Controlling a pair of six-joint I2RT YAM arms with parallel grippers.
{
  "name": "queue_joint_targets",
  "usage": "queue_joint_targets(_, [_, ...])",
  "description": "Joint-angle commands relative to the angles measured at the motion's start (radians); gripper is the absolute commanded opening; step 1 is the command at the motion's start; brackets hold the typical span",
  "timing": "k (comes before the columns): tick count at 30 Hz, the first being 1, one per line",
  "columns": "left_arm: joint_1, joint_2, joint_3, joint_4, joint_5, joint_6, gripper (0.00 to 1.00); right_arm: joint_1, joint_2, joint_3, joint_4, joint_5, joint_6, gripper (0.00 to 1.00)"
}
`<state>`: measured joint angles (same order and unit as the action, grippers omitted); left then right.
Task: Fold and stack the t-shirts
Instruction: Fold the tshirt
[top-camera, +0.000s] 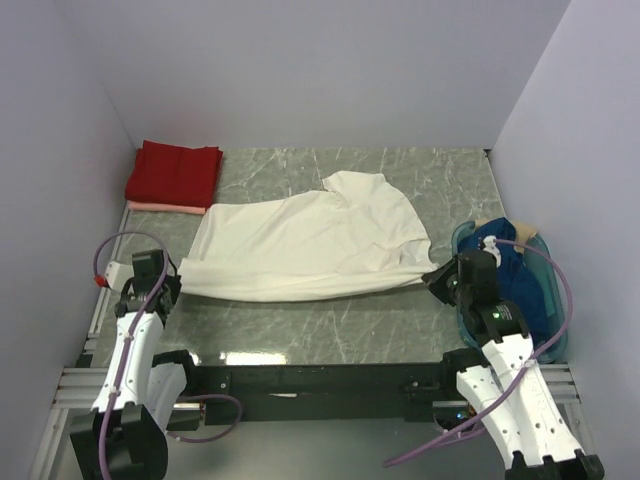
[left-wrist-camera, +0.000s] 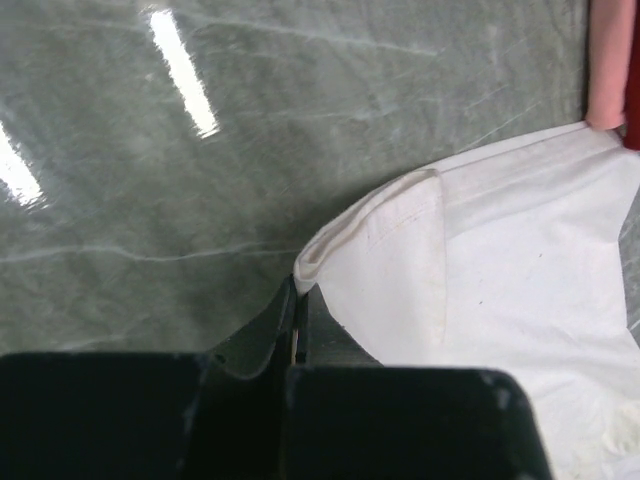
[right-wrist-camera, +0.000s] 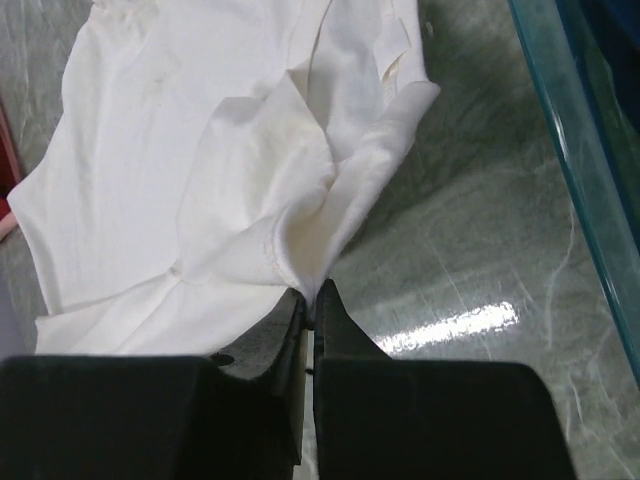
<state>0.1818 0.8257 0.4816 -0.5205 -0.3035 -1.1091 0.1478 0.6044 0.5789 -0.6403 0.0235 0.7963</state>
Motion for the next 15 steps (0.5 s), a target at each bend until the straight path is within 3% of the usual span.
queue_joint_targets(1, [0.004,-0.057,-0.029,-0.053,0.001,-0.031,0.01,-0.008,-0.054,-0.013,-0.076,-0.011,0.007,0.00])
queue_joint_targets(3, [0.005,-0.083,-0.044,-0.055,0.021,-0.044,0.01,-0.010,-0.081,-0.014,-0.105,-0.010,0.003,0.01])
queue_joint_targets(5, [0.004,-0.099,-0.051,-0.064,0.036,-0.063,0.02,-0.008,-0.107,-0.013,-0.124,-0.020,0.001,0.10])
queue_joint_targets(8, [0.004,-0.109,-0.051,-0.067,0.056,-0.067,0.10,-0.008,-0.130,0.001,-0.154,-0.019,-0.003,0.45])
queue_joint_targets(9, [0.004,-0.111,-0.051,-0.064,0.069,-0.064,0.13,-0.008,-0.133,0.004,-0.157,-0.020,-0.003,0.68])
queue_joint_targets(10, [0.004,-0.114,-0.048,-0.061,0.075,-0.060,0.17,-0.010,-0.137,0.004,-0.154,-0.040,-0.008,0.76])
queue_joint_targets(14, [0.004,-0.129,-0.012,-0.026,0.104,0.006,0.49,-0.008,-0.106,0.018,-0.093,-0.076,-0.061,0.83])
queue_joint_targets(15, [0.005,-0.128,-0.003,-0.006,0.147,0.027,0.51,-0.008,-0.094,0.019,-0.069,-0.111,-0.072,0.83])
